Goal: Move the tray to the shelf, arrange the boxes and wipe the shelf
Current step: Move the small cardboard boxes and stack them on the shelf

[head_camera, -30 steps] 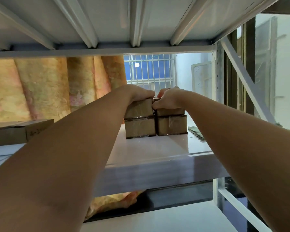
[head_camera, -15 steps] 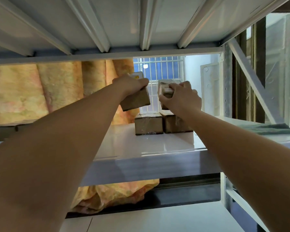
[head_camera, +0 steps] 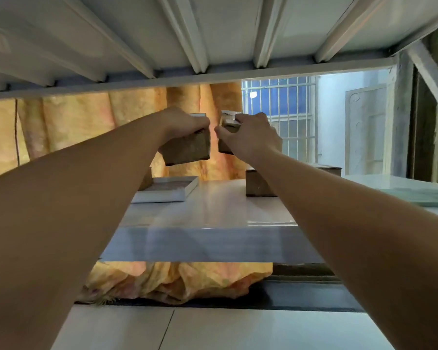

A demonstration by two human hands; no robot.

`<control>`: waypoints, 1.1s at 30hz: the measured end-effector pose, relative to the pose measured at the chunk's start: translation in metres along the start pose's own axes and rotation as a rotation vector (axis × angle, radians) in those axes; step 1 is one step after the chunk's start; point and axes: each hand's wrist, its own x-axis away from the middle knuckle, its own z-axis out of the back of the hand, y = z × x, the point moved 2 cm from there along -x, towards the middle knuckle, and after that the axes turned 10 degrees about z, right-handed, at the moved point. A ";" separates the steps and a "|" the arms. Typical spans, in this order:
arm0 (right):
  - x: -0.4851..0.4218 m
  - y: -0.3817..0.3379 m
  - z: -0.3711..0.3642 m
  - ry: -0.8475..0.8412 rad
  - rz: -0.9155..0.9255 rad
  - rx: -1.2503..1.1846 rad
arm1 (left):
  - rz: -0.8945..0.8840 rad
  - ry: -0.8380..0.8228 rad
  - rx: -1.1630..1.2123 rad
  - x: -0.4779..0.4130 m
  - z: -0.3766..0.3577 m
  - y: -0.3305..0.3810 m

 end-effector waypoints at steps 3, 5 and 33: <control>-0.003 -0.021 -0.016 0.006 0.002 0.003 | 0.014 -0.039 -0.026 -0.010 0.008 -0.023; -0.004 -0.035 -0.028 0.001 -0.002 0.014 | 0.024 -0.087 -0.075 -0.019 0.010 -0.039; -0.018 -0.070 -0.108 -0.061 -0.125 0.125 | -0.193 -0.173 -0.468 -0.064 -0.022 -0.093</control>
